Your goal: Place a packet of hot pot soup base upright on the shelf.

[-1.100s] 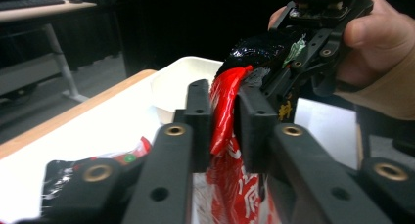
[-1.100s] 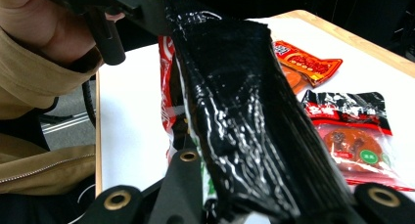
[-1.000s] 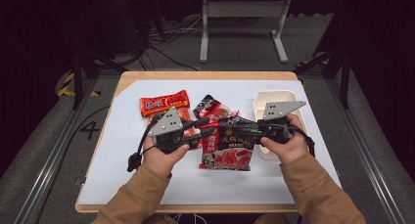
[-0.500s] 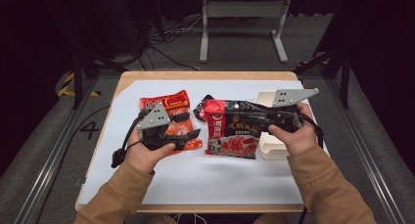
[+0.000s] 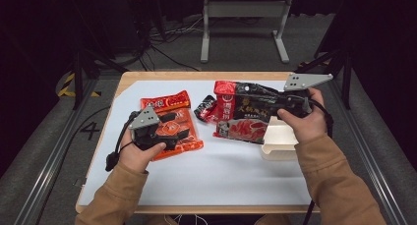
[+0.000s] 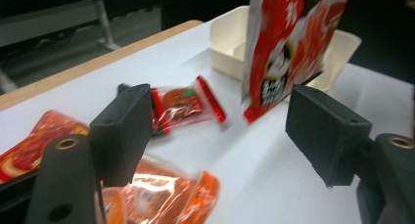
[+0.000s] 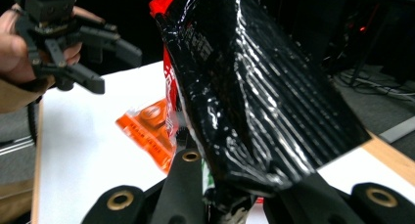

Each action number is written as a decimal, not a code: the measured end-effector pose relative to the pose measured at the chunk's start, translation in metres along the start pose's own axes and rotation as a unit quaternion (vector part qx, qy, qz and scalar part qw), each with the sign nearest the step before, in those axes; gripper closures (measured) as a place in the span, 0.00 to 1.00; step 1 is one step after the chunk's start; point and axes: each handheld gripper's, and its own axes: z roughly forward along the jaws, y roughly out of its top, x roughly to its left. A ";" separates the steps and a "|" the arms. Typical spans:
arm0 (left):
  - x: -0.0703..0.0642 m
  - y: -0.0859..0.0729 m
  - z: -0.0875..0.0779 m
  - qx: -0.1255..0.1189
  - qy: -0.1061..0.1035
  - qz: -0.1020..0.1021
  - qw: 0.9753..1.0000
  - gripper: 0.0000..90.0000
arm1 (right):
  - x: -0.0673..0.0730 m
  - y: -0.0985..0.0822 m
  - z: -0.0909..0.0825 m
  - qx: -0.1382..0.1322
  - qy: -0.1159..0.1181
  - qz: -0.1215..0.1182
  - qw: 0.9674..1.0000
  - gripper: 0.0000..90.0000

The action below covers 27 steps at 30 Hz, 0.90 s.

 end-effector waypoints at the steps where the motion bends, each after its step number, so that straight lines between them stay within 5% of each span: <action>1: 0.002 -0.001 0.000 0.002 0.002 -0.001 1.000 0.29 | -0.003 0.001 -0.001 -0.004 -0.003 0.001 1.000 0.92; 27: 0.017 -0.016 -0.002 0.009 0.017 -0.023 1.000 0.24 | -0.070 0.012 -0.021 -0.006 -0.088 -0.001 0.996 0.92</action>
